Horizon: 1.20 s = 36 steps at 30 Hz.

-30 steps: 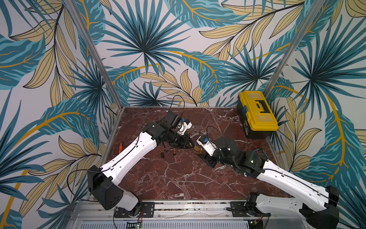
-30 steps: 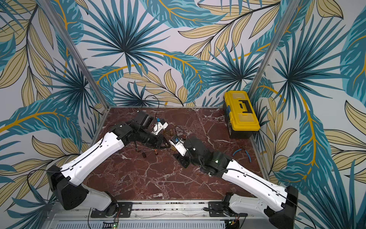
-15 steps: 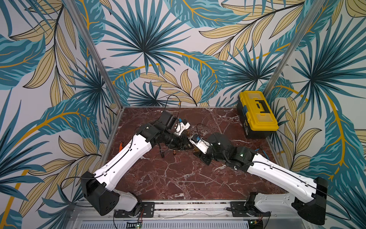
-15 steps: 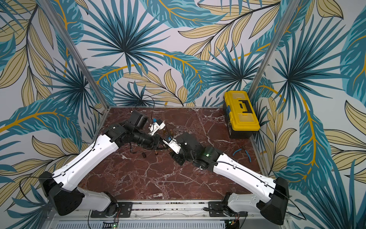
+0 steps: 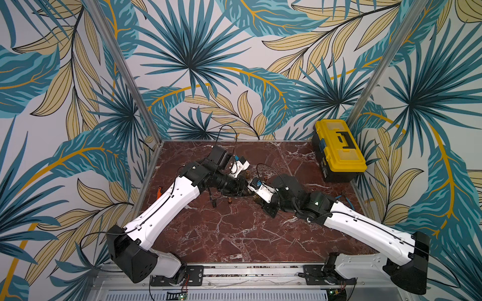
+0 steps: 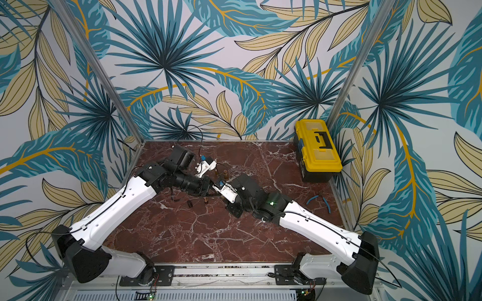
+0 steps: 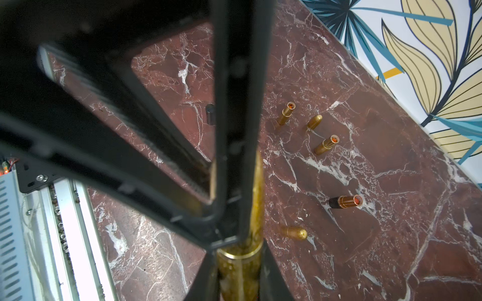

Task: Open the lipstick cap
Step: Open the cover of the lipstick.

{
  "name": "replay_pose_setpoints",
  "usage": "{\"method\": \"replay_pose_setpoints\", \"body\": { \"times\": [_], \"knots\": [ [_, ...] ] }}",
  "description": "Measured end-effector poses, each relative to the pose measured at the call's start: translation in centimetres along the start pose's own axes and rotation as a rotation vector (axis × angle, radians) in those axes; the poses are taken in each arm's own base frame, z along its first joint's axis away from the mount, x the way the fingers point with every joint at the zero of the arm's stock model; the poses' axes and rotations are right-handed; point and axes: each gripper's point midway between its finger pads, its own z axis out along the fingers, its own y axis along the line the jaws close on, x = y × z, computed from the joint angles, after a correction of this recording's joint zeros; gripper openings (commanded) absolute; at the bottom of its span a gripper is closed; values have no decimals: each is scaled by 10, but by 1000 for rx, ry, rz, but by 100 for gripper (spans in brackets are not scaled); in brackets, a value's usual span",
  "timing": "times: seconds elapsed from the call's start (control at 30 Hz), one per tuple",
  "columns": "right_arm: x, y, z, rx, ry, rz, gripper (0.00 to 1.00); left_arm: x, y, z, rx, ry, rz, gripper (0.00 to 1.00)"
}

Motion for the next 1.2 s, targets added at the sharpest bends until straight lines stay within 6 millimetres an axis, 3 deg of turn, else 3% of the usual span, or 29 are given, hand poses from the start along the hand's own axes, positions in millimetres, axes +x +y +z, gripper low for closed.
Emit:
{"method": "replay_pose_setpoints", "body": {
  "times": [0.07, 0.23, 0.5, 0.87, 1.2],
  "knots": [
    [0, 0, 0, 0, 2, 0, 9, 0, 0, 0, -1, 2, -2, 17],
    [1, 0, 2, 0, 7, 0, 7, 0, 2, 2, -2, 8, -12, 47],
    [2, -1, 3, 1, 14, 2, 6, -5, 7, 3, -18, 3, -18, 49],
    [5, 1, 10, -11, 32, 3, 6, -11, 9, 4, -38, -8, -1, 21],
    [7, 0, 11, -8, 39, 3, 6, -11, 11, 5, -38, -3, -4, 8]
  ]
}}
